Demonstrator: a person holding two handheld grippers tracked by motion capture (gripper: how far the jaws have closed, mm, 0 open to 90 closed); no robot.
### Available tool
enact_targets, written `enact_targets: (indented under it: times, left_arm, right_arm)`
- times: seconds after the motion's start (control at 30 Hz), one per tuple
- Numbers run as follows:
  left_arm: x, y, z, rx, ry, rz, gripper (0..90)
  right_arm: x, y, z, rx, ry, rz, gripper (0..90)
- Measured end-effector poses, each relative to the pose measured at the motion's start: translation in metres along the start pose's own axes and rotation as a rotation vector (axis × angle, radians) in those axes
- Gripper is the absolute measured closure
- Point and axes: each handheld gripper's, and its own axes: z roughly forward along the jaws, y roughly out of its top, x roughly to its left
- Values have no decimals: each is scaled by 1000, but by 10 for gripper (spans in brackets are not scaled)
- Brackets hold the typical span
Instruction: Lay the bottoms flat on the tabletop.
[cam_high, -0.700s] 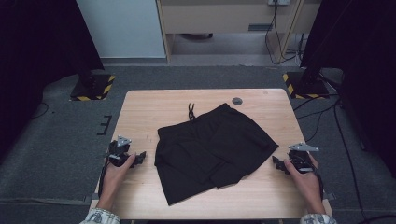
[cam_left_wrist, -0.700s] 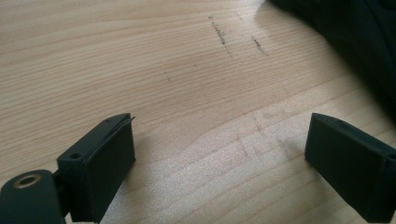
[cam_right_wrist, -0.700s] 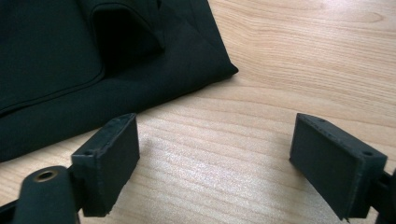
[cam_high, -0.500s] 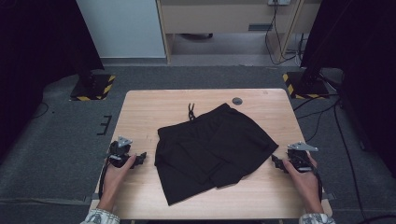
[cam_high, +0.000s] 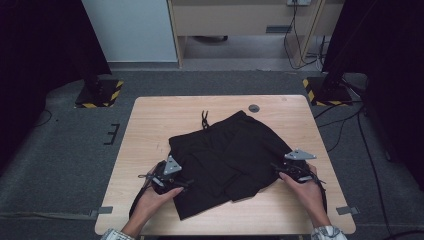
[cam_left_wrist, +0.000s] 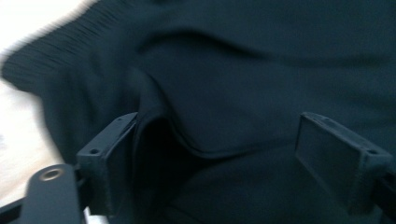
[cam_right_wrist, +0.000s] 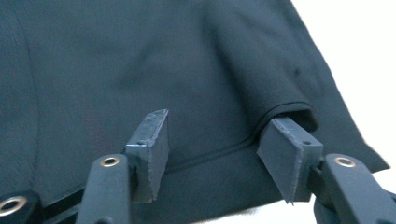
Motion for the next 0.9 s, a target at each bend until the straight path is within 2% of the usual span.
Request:
enact_targets:
  times: [0.03,0.1,0.2,0.33,0.5,0.6,0.67,0.73,0.77,0.8,0.83,0.9]
  left_arm:
    - [3,-1,2,8,0,-5,174]
    - [10,-5,4,29,13,-16,183]
    - [19,-9,5,7,27,-40,188]
    - [27,-11,7,-1,70,-73,181]
    - [45,-14,10,-26,99,-144,141]
    - [54,-16,10,-38,112,-149,136]
    - [56,-15,5,-39,135,-143,159]
    - [56,-12,-4,-92,136,-173,176]
    - [54,-11,-9,-108,132,-172,192]
    - [50,-10,-12,-114,131,-144,218]
    - [46,-9,-12,-113,115,-128,239]
    - [39,-8,-8,-94,74,-128,253]
  right_arm:
    - [1,-1,1,21,-2,-16,451]
    - [1,-4,3,22,15,-15,466]
    - [3,-6,1,24,36,21,471]
    - [10,-9,-4,29,60,11,471]
    - [28,-18,-19,55,107,-19,475]
    - [41,-22,-28,75,162,-61,487]
    - [46,-21,-32,89,178,-96,490]
    - [47,-15,-34,38,193,-89,454]
    - [47,-11,-35,5,195,-84,442]
    - [46,-7,-35,-21,177,-86,441]
    - [46,-4,-33,-34,158,-84,444]
    - [43,1,-23,-37,107,-84,464]
